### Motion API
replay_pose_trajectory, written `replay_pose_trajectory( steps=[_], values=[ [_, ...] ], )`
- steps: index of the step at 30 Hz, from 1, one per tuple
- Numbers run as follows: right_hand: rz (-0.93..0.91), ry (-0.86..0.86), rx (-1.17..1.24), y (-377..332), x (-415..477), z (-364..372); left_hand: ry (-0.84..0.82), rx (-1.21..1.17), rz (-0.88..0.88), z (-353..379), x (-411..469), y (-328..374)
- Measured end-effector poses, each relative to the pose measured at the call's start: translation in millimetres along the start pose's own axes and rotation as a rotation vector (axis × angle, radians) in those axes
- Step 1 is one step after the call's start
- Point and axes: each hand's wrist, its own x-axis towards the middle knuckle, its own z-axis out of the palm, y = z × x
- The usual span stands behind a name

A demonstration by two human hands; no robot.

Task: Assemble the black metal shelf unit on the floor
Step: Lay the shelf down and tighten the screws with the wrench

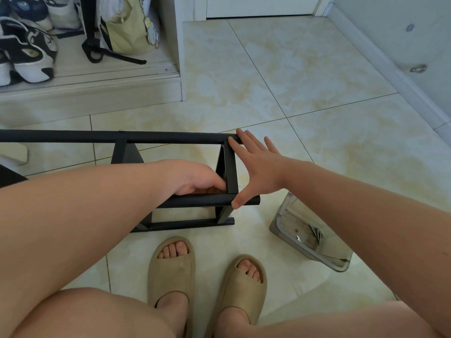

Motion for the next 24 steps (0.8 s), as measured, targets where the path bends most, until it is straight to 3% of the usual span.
replay_pose_trajectory(
  steps=[15, 24],
  values=[
    [0.003, -0.008, -0.002, 0.0, 0.2, -1.0, -0.069, -0.032, 0.001, -3.7, -2.3, -2.6],
    [0.0, -0.004, -0.001, 0.9, 0.7, -0.7, -0.004, -0.022, 0.058, -2.3, -0.2, -3.9]
  ],
)
